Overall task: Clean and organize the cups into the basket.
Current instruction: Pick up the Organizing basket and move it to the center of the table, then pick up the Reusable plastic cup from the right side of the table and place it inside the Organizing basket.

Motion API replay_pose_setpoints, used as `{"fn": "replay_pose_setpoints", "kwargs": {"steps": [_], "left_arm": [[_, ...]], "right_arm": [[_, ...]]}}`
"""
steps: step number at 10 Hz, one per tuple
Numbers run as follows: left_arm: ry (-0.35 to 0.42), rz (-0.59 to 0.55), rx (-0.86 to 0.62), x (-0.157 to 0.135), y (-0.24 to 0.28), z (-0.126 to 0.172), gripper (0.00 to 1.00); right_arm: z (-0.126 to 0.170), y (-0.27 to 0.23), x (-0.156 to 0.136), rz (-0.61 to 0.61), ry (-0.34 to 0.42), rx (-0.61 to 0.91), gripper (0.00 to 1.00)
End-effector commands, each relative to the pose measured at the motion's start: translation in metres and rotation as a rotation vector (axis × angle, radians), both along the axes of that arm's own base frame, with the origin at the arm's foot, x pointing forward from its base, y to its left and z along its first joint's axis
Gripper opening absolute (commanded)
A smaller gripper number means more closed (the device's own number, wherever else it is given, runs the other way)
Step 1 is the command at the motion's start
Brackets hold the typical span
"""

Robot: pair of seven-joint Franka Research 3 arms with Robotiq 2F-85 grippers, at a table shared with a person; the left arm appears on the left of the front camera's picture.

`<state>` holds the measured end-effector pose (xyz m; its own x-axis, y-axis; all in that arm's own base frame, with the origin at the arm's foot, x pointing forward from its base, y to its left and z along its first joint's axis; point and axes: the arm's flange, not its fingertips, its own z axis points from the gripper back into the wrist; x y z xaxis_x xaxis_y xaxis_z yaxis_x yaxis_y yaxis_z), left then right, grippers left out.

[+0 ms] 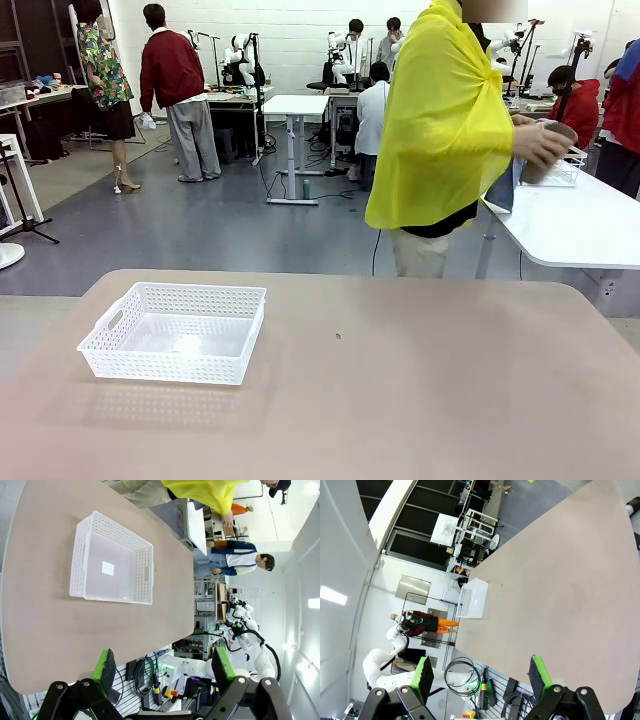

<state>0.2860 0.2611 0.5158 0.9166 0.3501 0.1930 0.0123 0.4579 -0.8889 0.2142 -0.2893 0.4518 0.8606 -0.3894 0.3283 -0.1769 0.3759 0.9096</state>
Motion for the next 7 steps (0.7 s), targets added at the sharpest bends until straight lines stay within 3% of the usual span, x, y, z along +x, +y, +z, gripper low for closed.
{"fn": "replay_pose_setpoints", "kwargs": {"steps": [1,7], "left_arm": [[-0.006,-0.004,-0.005,-0.0001,0.0003,0.0005,1.0],[-0.006,-0.004,-0.005,-0.0001,0.0003,0.0005,1.0]], "right_arm": [[0.0019,-0.0005,-0.0014,0.003,0.002,0.008,1.0],[0.0019,-0.0005,-0.0014,0.003,0.002,0.008,1.0]]}}
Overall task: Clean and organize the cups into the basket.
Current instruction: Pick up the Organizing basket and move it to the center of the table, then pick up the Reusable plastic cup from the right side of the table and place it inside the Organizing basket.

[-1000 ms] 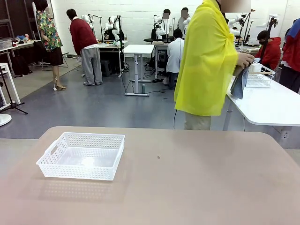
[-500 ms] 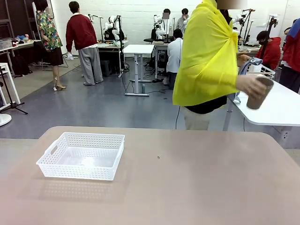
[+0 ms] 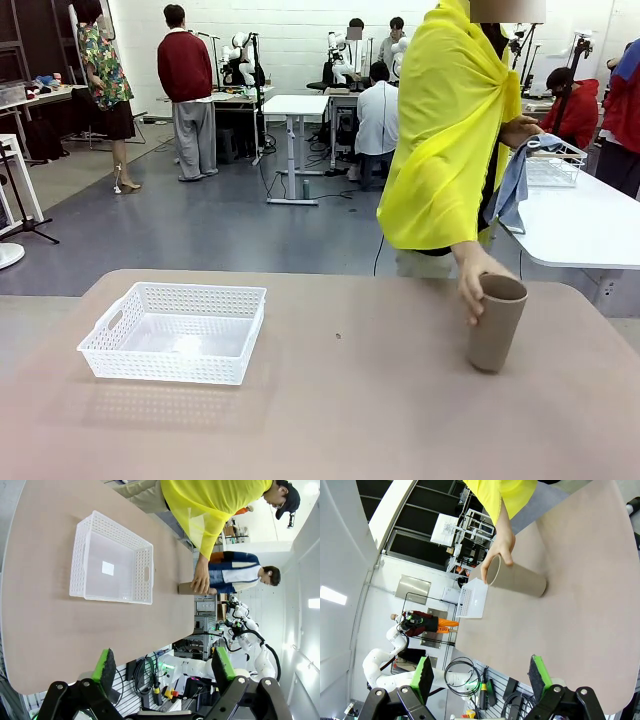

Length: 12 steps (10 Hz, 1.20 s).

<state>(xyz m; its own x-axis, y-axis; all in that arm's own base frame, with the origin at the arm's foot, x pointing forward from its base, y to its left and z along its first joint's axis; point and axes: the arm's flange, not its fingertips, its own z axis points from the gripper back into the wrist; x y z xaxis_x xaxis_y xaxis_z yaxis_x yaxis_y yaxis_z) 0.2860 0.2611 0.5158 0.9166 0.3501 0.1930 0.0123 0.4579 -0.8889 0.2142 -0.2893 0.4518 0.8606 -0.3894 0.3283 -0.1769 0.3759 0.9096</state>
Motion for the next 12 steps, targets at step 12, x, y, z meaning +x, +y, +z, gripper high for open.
{"fn": "replay_pose_setpoints", "kwargs": {"steps": [12], "left_arm": [[0.054,-0.121,0.364,0.022,-0.048,0.039,1.0]], "right_arm": [[0.03,0.029,0.04,0.534,-0.695,-0.248,1.0]]}}
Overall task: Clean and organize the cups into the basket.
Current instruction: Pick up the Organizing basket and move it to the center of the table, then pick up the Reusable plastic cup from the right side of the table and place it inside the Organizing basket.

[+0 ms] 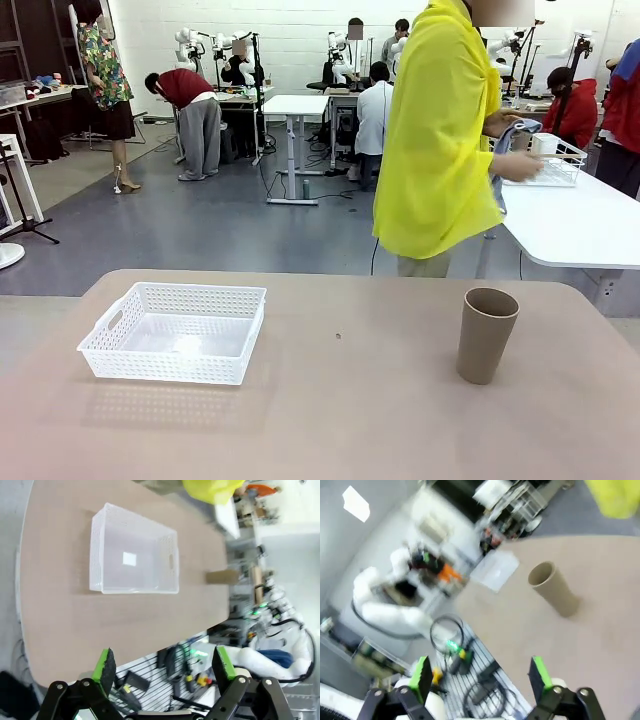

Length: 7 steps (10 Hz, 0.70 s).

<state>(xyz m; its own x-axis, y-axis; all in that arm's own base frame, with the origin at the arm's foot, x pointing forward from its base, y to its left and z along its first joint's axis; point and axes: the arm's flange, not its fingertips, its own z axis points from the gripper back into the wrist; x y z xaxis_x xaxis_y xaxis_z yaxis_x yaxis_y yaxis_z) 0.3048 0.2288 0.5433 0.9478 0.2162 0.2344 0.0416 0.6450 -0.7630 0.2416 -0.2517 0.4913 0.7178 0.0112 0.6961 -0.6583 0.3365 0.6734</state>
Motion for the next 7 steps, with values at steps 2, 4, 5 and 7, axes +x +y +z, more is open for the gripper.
{"fn": "replay_pose_setpoints", "kwargs": {"steps": [2,4,5,7], "left_arm": [[0.107,-0.022,0.382,0.031,-0.05,0.027,1.0],[0.132,0.048,0.56,0.057,-0.089,0.027,1.0],[0.113,0.118,0.657,0.069,-0.109,0.019,1.0],[0.09,0.214,0.693,0.086,-0.132,-0.005,1.0]], "right_arm": [[-0.023,0.012,0.048,0.19,-0.468,-0.381,1.0],[-0.038,0.041,0.066,0.158,-0.603,-0.487,1.0],[-0.053,0.055,0.075,0.183,-0.63,-0.576,1.0],[-0.077,0.067,0.084,0.185,-0.63,-0.523,1.0]]}}
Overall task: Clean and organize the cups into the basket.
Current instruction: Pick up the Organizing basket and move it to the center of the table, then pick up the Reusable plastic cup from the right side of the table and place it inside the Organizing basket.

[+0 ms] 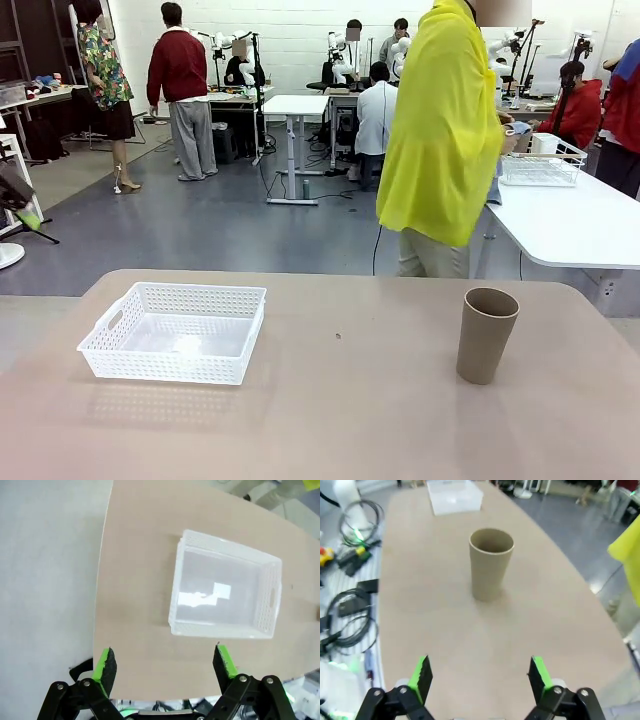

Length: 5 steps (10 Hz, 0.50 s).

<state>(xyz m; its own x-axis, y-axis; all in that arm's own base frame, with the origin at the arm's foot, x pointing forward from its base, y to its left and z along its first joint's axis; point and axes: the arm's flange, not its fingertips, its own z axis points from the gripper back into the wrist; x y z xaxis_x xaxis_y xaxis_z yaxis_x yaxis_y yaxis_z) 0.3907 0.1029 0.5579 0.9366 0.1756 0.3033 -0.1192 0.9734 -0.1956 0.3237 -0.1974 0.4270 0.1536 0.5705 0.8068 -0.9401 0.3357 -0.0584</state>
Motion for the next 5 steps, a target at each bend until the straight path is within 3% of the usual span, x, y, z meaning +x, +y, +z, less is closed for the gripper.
{"fn": "replay_pose_setpoints", "kwargs": {"steps": [1,2,3,5], "left_arm": [[-0.04,0.087,0.031,0.008,-0.013,-0.034,1.0],[0.004,0.084,0.013,0.01,-0.017,-0.049,1.0],[-0.009,0.024,-0.045,-0.001,-0.015,-0.049,1.0],[-0.02,0.057,0.008,0.008,-0.015,-0.035,1.0]], "right_arm": [[-0.02,0.013,0.001,-0.009,-0.008,0.08,1.0],[-0.022,0.011,-0.003,0.0,0.022,0.101,1.0],[-0.014,0.009,-0.001,-0.007,0.007,0.033,1.0],[-0.014,0.009,-0.001,-0.007,0.007,0.033,1.0]]}}
